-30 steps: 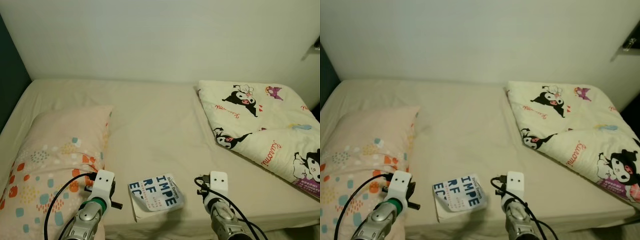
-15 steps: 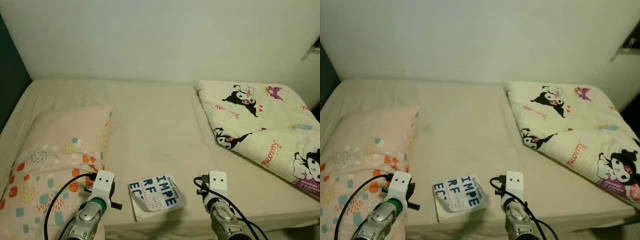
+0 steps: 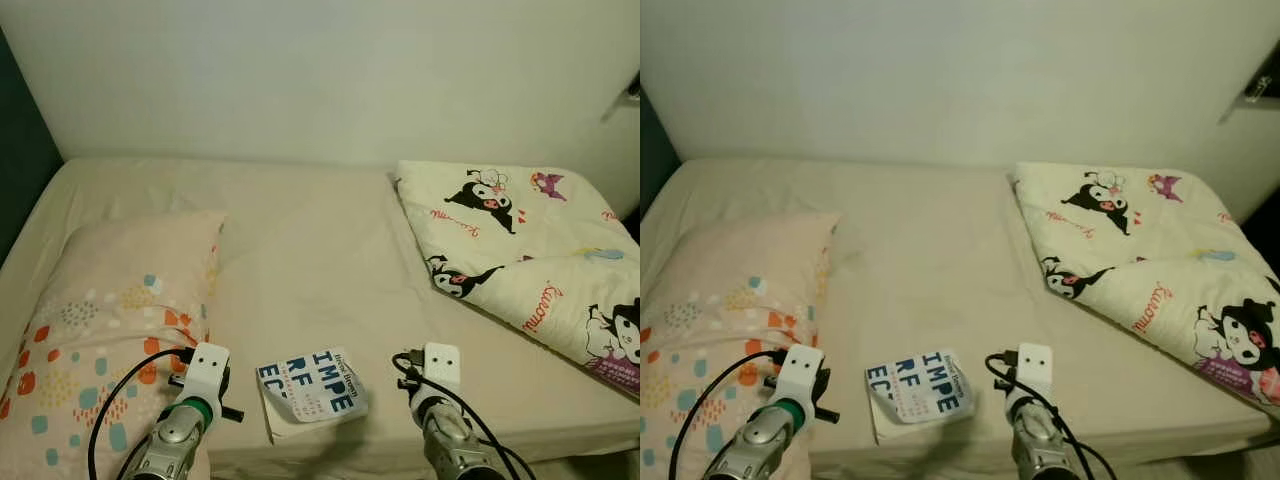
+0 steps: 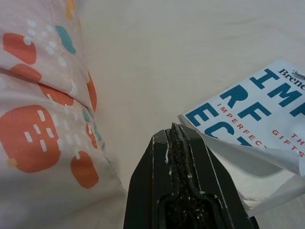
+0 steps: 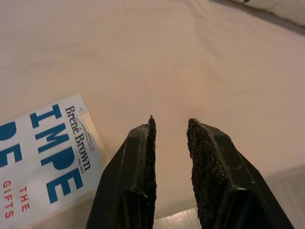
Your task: Clean up the room
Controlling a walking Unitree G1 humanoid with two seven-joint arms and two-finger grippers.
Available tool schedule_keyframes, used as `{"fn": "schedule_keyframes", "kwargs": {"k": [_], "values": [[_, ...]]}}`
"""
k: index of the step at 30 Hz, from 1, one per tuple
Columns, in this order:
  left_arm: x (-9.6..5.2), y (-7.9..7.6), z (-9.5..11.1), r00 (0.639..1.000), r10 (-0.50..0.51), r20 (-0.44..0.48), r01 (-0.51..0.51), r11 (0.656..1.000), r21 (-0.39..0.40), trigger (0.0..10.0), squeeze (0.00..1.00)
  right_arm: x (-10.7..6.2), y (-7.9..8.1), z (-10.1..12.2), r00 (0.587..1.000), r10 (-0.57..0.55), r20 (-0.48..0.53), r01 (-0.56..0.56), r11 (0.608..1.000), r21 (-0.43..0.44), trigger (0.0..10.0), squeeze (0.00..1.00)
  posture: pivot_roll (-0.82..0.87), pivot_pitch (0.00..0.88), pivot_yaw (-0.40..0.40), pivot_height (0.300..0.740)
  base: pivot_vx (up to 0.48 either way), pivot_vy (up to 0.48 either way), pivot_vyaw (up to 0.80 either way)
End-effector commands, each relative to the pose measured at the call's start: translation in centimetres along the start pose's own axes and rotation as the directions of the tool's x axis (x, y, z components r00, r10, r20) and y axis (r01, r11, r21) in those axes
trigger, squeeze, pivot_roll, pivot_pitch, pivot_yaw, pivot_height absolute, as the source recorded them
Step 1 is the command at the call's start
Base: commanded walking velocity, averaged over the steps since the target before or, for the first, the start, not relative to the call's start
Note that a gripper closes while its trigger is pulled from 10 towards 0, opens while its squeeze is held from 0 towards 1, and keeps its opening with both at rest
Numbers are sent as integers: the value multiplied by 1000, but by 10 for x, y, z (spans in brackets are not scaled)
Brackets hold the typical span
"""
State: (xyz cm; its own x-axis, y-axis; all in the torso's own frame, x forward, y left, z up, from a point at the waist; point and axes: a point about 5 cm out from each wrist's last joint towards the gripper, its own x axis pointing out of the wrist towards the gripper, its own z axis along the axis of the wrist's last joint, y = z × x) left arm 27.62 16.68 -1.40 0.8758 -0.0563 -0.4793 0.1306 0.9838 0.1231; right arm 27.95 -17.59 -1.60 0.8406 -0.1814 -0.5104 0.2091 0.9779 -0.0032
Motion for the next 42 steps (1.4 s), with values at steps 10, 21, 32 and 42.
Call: {"fn": "schedule_keyframes", "kwargs": {"k": [10,21,32,42], "values": [[2,-2,2,1000,-22,-14,22,999,28,10000,0,2,4,0,997,34,-62,-33,999,25,10000,24,144,35,-29,740,0,0,0],[4,-5,5,1000,-23,-10,24,999,31,10000,0,3,6,5,998,47,-38,-48,999,-15,10000,337,127,32,-28,740,0,0,0],[7,-9,12,1000,-19,4,19,999,35,10000,0,7,4,19,1000,26,6,-26,999,36,10000,384,129,34,-32,740,0,0,0],[4,-17,9,1000,-18,15,17,999,40,10000,0,8,11,21,998,58,-2,-58,998,25,10000,169,132,46,-24,740,0,0,0]]}}
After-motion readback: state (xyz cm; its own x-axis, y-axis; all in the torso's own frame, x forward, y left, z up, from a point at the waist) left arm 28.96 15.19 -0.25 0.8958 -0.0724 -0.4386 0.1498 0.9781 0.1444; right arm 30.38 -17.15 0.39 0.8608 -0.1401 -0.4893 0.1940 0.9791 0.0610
